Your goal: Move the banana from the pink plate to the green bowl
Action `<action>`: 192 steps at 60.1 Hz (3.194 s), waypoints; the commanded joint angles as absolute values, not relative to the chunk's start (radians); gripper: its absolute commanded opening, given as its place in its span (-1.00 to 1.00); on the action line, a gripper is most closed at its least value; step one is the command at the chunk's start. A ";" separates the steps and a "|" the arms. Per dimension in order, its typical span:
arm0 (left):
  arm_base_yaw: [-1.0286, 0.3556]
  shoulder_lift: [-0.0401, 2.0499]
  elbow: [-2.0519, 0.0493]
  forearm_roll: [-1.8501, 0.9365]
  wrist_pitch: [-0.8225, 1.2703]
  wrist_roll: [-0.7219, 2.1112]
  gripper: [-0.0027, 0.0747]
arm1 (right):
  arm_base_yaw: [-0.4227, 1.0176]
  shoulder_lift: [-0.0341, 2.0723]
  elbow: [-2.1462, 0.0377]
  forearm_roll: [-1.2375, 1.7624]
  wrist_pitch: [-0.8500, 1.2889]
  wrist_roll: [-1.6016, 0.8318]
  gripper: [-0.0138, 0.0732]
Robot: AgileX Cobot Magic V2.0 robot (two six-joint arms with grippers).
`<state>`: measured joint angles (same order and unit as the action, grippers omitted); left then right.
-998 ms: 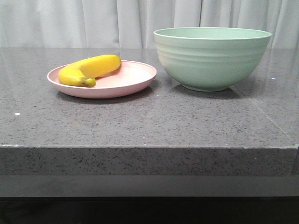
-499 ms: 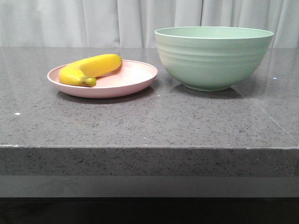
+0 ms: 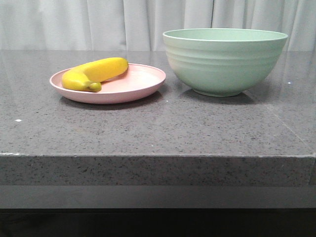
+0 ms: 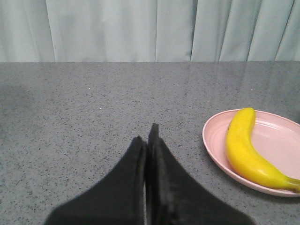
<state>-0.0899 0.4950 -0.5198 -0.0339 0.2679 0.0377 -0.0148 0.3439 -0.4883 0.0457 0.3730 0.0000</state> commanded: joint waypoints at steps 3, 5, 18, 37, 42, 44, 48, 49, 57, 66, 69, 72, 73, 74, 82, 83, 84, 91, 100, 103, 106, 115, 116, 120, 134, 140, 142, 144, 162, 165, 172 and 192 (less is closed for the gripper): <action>-0.099 0.504 -0.557 -0.039 0.150 0.029 -0.68 | -0.019 0.362 -0.526 0.037 0.294 0.000 -0.67; -0.099 0.504 -0.557 -0.039 0.148 0.029 -0.49 | -0.019 0.362 -0.526 0.037 0.293 0.000 -0.53; -0.099 0.505 -0.555 -0.064 0.140 0.029 0.61 | -0.019 0.362 -0.526 0.037 0.292 0.000 0.47; -0.180 0.735 -0.808 -0.111 0.420 0.062 0.63 | -0.019 0.362 -0.526 0.037 0.292 0.000 0.56; -0.259 0.858 -0.931 -0.115 0.519 0.062 0.60 | -0.019 0.362 -0.526 0.037 0.292 0.000 0.56; -0.290 0.910 -0.976 -0.115 0.550 0.062 0.57 | -0.019 0.362 -0.526 0.037 0.292 0.000 0.56; -0.343 1.007 -1.058 -0.115 0.598 0.062 0.52 | -0.019 0.362 -0.526 0.037 0.292 0.000 0.56; -0.354 1.029 -1.077 -0.115 0.608 0.062 0.51 | -0.019 0.362 -0.526 0.037 0.292 0.000 0.56; -0.412 1.225 -1.247 -0.115 0.712 0.031 0.48 | -0.019 0.362 -0.526 0.037 0.292 0.000 0.56; -0.417 1.410 -1.410 -0.155 0.833 0.028 0.48 | -0.019 0.362 -0.526 0.037 0.292 0.000 0.56; -0.417 1.468 -1.458 -0.155 0.876 0.028 0.48 | -0.019 0.362 -0.526 0.037 0.292 0.000 0.56; -0.417 1.521 -1.508 -0.155 0.913 0.028 0.48 | -0.019 0.362 -0.526 0.037 0.292 0.000 0.56; -0.417 1.536 -1.519 -0.155 0.922 0.028 0.48 | -0.019 0.362 -0.526 0.037 0.292 0.000 0.56; -0.417 1.556 -1.529 -0.155 0.929 0.028 0.48 | -0.019 0.362 -0.526 0.037 0.292 0.000 0.56; -0.417 1.643 -1.585 -0.153 0.953 0.028 0.48 | -0.019 0.362 -0.526 0.037 0.292 0.000 0.56; -0.417 1.649 -1.588 -0.153 0.953 0.027 0.48 | -0.019 0.362 -0.526 0.037 0.292 0.000 0.56; -0.417 1.657 -1.587 -0.153 0.953 0.025 0.48 | -0.019 0.362 -0.526 0.037 0.292 0.000 0.56; -0.417 1.695 -1.587 -0.123 0.955 0.000 0.48 | -0.019 0.362 -0.526 0.037 0.292 0.000 0.56; -0.417 1.721 -1.587 -0.095 0.951 -0.018 0.48 | -0.019 0.362 -0.526 0.037 0.292 0.000 0.56; -0.417 1.726 -1.587 -0.095 0.950 -0.018 0.48 | -0.019 0.362 -0.526 0.037 0.292 0.000 0.56; -0.417 1.734 -1.587 -0.095 0.947 -0.018 0.48 | -0.019 0.362 -0.526 0.037 0.292 0.000 0.56; -0.405 1.769 -1.587 -0.099 0.944 -0.018 0.48 | -0.019 0.362 -0.526 0.037 0.292 0.000 0.56; -0.405 1.772 -1.587 -0.099 0.944 -0.018 0.48 | -0.019 0.362 -0.526 0.037 0.292 0.000 0.56; -0.403 1.786 -1.587 -0.101 0.944 -0.018 0.48 | -0.019 0.362 -0.526 0.037 0.292 0.000 0.56; -0.402 1.806 -1.587 -0.108 0.944 -0.018 0.48 | -0.019 0.362 -0.526 0.037 0.292 0.000 0.56; -0.402 1.806 -1.587 -0.108 0.944 -0.018 0.41 | -0.019 0.362 -0.526 0.037 0.292 0.000 0.56; -0.402 1.806 -1.587 -0.108 0.944 -0.018 0.35 | -0.019 0.362 -0.526 0.037 0.292 0.000 0.56; -0.402 1.806 -1.587 -0.108 0.945 -0.018 0.25 | -0.019 0.362 -0.526 0.037 0.292 0.000 0.56; -0.402 1.806 -1.587 -0.108 0.942 -0.018 -0.57 | -0.019 0.362 -0.526 0.037 0.292 0.000 0.56; -0.402 1.806 -1.587 -0.108 0.942 -0.018 -0.67 | -0.019 0.362 -0.526 0.037 0.292 0.000 0.56; -0.402 1.806 -1.587 -0.108 0.939 -0.018 -0.80 | -0.019 0.362 -0.526 0.037 0.292 0.000 0.56; -0.402 1.762 -1.673 -0.108 0.926 -0.018 -0.82 | -0.019 0.362 -0.526 0.037 0.292 0.000 0.56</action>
<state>-0.4046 1.8451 -1.6066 -0.0952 0.9702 -0.0120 -0.0148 0.3480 -0.4883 0.0457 0.3730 0.0000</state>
